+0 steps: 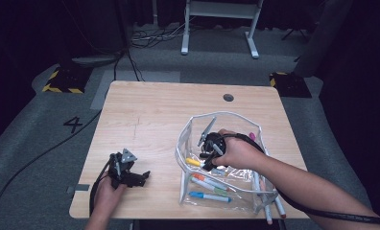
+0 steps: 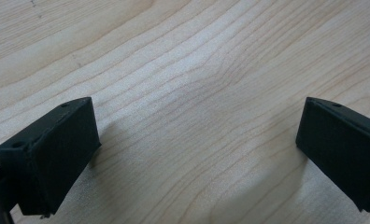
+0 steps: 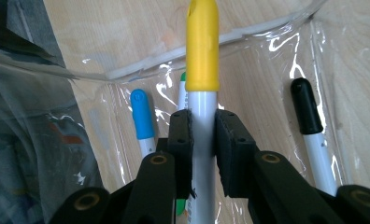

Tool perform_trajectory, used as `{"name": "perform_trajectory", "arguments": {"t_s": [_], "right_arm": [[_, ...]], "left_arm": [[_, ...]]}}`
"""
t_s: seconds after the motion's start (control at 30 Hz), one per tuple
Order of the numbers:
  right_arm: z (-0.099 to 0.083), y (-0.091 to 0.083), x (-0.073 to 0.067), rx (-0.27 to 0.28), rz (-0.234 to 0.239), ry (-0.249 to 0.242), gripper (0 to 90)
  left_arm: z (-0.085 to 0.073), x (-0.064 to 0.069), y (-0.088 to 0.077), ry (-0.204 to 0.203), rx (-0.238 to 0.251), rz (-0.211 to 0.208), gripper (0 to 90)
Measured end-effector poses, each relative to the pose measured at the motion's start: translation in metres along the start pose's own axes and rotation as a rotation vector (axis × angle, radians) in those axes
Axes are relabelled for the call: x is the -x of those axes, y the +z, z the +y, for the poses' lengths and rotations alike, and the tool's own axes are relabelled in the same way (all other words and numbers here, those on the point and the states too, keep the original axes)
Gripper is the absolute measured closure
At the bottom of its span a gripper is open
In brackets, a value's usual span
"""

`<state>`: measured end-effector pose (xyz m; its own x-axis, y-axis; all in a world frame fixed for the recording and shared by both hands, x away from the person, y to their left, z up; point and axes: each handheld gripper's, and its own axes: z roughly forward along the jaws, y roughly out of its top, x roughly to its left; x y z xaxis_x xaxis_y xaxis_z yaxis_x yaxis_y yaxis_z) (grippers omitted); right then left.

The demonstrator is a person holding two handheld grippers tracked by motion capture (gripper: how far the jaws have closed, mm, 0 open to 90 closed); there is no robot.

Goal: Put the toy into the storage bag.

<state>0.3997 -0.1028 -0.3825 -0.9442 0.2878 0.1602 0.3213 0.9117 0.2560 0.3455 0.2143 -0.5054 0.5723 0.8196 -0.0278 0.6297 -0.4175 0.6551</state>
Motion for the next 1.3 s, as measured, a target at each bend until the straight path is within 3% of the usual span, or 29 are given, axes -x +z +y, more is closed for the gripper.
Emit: {"name": "perform_trajectory", "arguments": {"t_s": [0.37,0.4,0.43,0.47,0.5,0.6,0.7,1.07,1.3], "right_arm": [[0.000,0.024,0.001,-0.133,0.004,-0.033,76.9],[-0.001,0.025,0.001,-0.132,0.004,-0.032,75.9],[-0.002,0.026,0.002,-0.120,0.009,-0.021,68.1],[-0.003,0.027,0.002,-0.092,0.016,-0.001,58.0],[-0.004,0.026,0.002,-0.078,0.018,0.008,54.0],[-0.004,0.016,0.000,-0.029,-0.014,-0.013,49.8],[-0.005,-0.004,-0.001,0.071,-0.004,0.020,45.2],[-0.030,-0.093,-0.011,0.339,-0.084,0.037,44.6],[-0.068,-0.144,-0.011,0.482,-0.141,0.101,44.4]], "left_arm": [[0.000,0.000,0.000,0.000,0.000,0.000,0.0],[0.000,0.000,0.000,0.000,0.000,0.000,0.0],[0.000,0.000,0.000,0.000,0.000,0.000,0.0],[0.000,0.000,0.000,0.000,0.000,0.000,0.0],[0.000,0.000,0.000,0.000,0.000,0.000,0.0],[0.000,0.000,0.000,0.000,0.000,0.000,0.0],[0.000,0.000,0.000,0.000,0.000,0.000,0.0],[0.000,0.000,0.000,0.000,0.000,0.000,0.0],[0.000,0.000,0.000,0.000,0.000,0.000,0.0]]}}
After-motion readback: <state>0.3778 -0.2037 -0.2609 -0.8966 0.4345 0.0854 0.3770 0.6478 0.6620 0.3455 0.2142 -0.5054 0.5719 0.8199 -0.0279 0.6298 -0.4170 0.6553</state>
